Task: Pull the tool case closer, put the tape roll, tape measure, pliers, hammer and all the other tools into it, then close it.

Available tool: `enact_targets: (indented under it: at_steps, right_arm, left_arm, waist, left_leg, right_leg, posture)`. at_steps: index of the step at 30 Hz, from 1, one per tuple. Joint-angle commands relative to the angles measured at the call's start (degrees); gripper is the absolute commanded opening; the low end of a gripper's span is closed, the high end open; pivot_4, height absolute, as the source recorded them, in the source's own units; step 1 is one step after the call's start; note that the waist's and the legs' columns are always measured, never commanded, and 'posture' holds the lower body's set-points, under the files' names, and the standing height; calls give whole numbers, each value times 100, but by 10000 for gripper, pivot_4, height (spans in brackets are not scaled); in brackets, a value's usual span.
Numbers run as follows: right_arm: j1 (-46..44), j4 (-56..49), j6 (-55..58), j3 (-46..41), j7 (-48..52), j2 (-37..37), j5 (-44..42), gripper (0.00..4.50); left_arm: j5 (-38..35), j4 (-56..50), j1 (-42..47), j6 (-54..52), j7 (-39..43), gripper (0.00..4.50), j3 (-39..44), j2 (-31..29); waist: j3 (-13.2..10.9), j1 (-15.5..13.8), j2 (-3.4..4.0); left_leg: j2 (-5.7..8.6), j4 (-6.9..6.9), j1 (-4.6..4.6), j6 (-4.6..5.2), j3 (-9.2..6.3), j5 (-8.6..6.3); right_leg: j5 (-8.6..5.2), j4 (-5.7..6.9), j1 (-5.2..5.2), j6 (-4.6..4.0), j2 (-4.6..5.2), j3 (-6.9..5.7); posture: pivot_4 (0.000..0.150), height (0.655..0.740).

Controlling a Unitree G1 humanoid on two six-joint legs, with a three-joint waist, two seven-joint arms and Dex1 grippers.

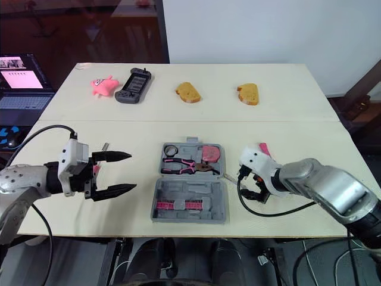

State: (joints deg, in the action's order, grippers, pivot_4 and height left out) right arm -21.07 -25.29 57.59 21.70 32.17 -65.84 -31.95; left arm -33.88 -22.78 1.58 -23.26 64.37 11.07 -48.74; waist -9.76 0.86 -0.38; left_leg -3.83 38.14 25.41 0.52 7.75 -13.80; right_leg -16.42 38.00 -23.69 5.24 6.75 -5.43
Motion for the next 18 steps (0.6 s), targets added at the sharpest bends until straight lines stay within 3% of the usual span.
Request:
enact_targets:
  at_steps: [1, 9, 12, 14, 18]
  right_arm:
    - [135, 207, -551, 45, 171, 218, 628, 44277]
    - [161, 794, -721, 138, 592, 747, 1318, 44277]
    - [187, 858, -664, 119, 699, 874, 1451, 36067]
    - [187, 890, -668, 112, 754, 946, 1557, 26655]
    - [190, 935, -679, 82, 835, 1077, 1726, 26655]
  left_arm:
    - [-212, -320, -127, 8, 29, 45000, 218, -38]
    - [-296, -553, -208, -117, -113, 45000, 212, -57]
    - [-282, -566, -214, -145, -132, 45000, 223, -70]
    - [-268, -577, -222, -163, -148, 45000, 241, -81]
    - [-260, -590, -232, -171, -158, 45000, 258, -94]
  waist:
    - [0, 2, 0]
    - [1, -29, -2]
    - [1, -21, -2]
    - [1, -19, -2]
    - [1, -20, -2]
  left_leg:
    - [-1, 0, 0, -9, 0, 5]
    - [1, 2, -1, -32, -2, 19]
    - [1, 1, 0, -33, -3, 19]
    - [1, 1, 0, -33, -3, 19]
    - [1, 1, -1, -34, -3, 20]
  right_leg:
    - [0, 0, 0, 0, -1, 0]
    - [0, 0, 4, -1, 1, -1]
    - [0, 0, 3, -1, -1, -1]
    - [0, 0, 2, -1, -1, -1]
    - [0, 1, 3, -1, -1, -1]
  posture:
    - [1500, 7188]
    - [1500, 7188]
    - [1500, 7188]
    - [1500, 7188]
    - [1500, 7188]
